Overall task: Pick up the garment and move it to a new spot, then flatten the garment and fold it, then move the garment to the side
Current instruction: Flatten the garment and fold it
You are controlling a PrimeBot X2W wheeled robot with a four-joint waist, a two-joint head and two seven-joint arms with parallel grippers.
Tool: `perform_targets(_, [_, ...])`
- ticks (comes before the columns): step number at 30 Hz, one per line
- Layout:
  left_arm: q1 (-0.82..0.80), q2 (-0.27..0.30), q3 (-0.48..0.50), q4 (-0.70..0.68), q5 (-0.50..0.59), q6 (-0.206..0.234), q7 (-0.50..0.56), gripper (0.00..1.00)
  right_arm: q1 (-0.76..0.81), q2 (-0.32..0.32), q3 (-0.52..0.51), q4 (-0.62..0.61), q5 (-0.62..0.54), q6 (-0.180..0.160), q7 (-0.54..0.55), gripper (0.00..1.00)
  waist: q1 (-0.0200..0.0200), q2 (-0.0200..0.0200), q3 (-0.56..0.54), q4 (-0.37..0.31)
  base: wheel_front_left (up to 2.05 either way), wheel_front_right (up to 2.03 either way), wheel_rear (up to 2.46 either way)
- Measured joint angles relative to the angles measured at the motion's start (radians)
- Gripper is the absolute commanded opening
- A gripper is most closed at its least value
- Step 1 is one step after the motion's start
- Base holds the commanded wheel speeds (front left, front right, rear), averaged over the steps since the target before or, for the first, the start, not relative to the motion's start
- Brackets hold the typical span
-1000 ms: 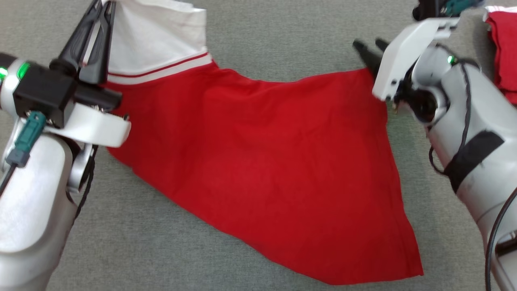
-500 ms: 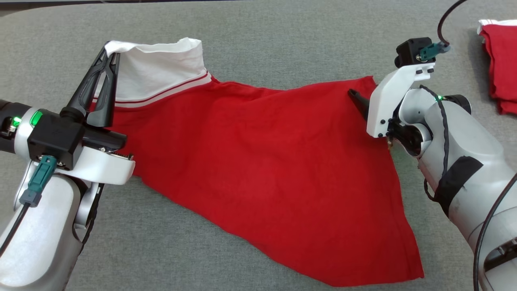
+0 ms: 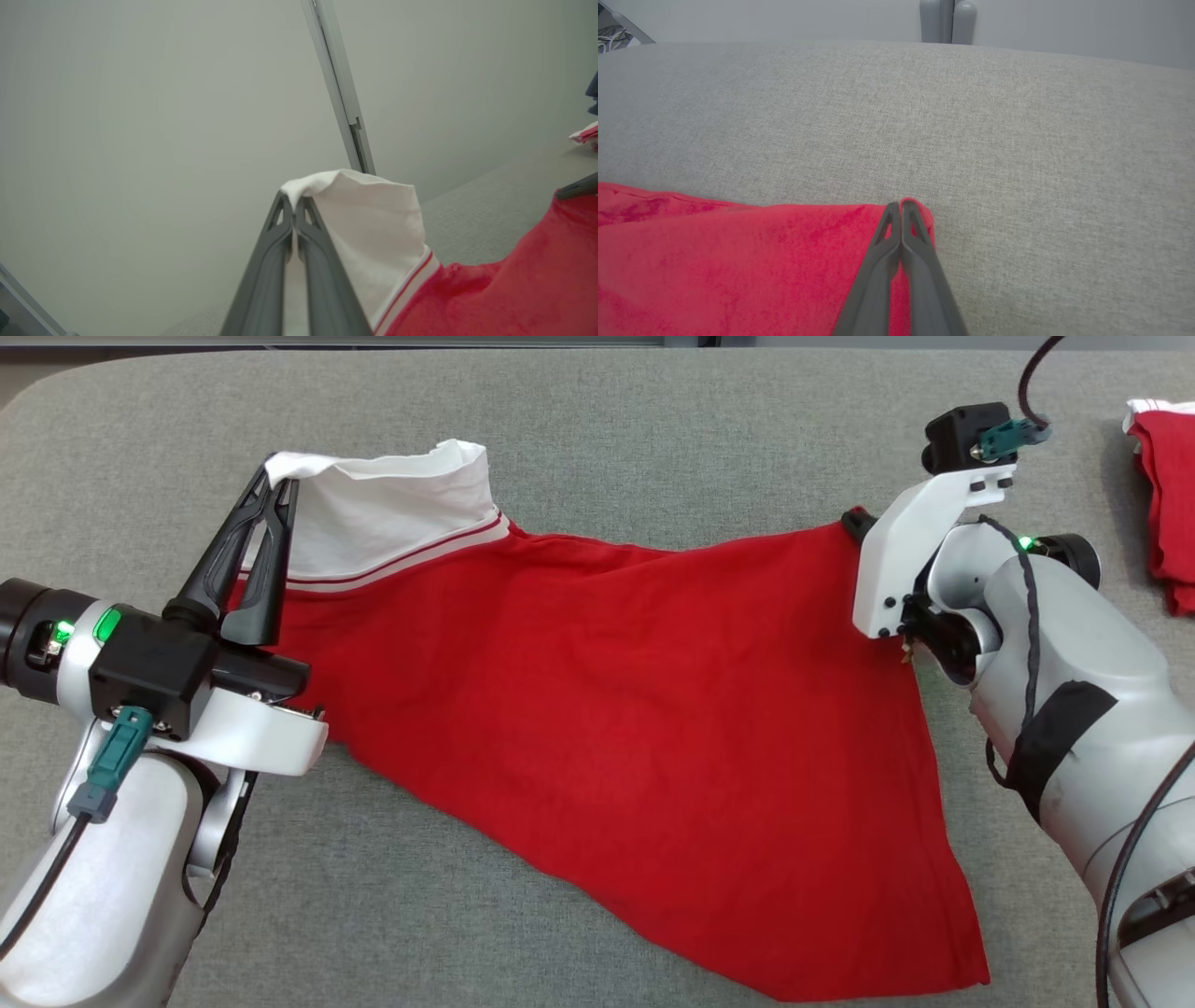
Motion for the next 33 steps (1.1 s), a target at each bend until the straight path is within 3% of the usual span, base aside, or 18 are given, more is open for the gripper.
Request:
perform_targets(5, [-0.014,-0.002,0.012,-0.003,-0.027,-0.012,-0.003,0.0,-0.035,-0.027,-0.028,-0.007,0.017,0.0,-0.1,0.0,0.0,0.0,0.006,-0.006,0.0,0.0,0.0])
perform_targets(12, [-0.189,-0.003,0.019,0.016,-0.063,-0.086,0.009,0.0,-0.134,-0.079,-0.065,-0.046,0.034,0.0,-0.219,0.0,0.0,0.0,0.034,-0.013,0.0,0.0,0.0])
perform_targets(19, [-0.602,-0.019,0.011,0.18,-0.04,-0.179,0.014,0.0,-0.364,-0.155,-0.095,-0.065,0.009,0.0,-0.314,0.0,0.0,0.0,0.106,-0.028,0.0,0.0,0.0])
perform_targets(21, [-0.801,-0.032,0.009,0.271,-0.003,-0.19,-0.007,0.0,-0.474,-0.168,-0.101,-0.071,-0.016,0.0,-0.355,0.0,0.0,0.0,0.143,-0.038,0.0,0.0,0.0])
perform_targets(26, [-1.042,-0.057,0.018,0.378,0.046,-0.198,-0.032,0.0,-0.589,-0.188,-0.101,-0.092,-0.052,0.0,-0.436,0.0,0.0,0.0,0.193,-0.056,0.0,0.0,0.0])
perform_targets(30, [-1.131,-0.065,0.057,0.287,0.077,-0.199,-0.036,0.0,-0.637,-0.218,-0.084,-0.116,-0.097,0.0,-0.48,0.0,0.0,0.0,0.227,-0.056,0.0,0.0,0.0])
perform_targets(33, [-1.068,-0.071,0.082,0.207,0.069,-0.212,-0.036,0.0,-0.616,-0.235,-0.063,-0.147,-0.111,0.0,-0.502,0.0,0.0,0.0,0.251,-0.045,0.0,0.0,0.0])
